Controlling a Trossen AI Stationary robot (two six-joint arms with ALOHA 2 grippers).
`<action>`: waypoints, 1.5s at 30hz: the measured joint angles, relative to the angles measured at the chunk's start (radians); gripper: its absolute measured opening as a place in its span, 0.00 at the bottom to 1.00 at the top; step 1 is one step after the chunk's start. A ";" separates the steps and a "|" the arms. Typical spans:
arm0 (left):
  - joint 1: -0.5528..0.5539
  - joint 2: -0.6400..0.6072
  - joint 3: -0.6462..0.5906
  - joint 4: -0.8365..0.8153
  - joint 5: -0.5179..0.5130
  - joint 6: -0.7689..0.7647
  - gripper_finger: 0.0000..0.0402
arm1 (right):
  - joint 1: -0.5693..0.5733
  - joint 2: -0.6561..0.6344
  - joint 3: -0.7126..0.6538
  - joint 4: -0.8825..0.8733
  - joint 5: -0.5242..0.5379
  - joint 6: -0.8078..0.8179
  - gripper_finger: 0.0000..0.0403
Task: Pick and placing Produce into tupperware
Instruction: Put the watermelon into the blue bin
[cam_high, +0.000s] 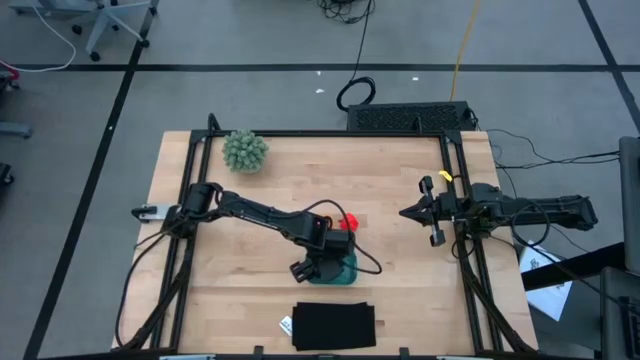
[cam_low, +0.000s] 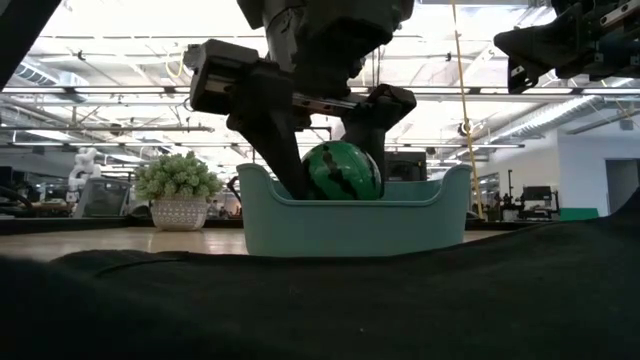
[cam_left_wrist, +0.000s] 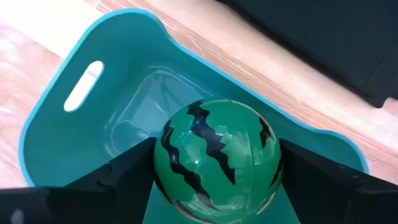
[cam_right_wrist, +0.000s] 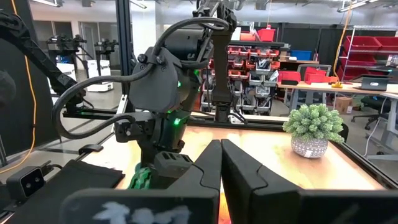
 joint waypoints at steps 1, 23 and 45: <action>0.000 0.000 0.000 0.000 0.000 0.010 0.75 | 0.000 0.000 0.000 0.000 0.000 0.000 0.00; -0.035 -0.001 -0.060 0.063 -0.139 0.010 0.75 | 0.000 0.000 0.000 0.000 0.000 0.000 0.00; -0.007 -0.001 -0.060 0.078 -0.073 -0.075 0.87 | 0.000 0.000 0.000 0.000 0.000 0.018 0.00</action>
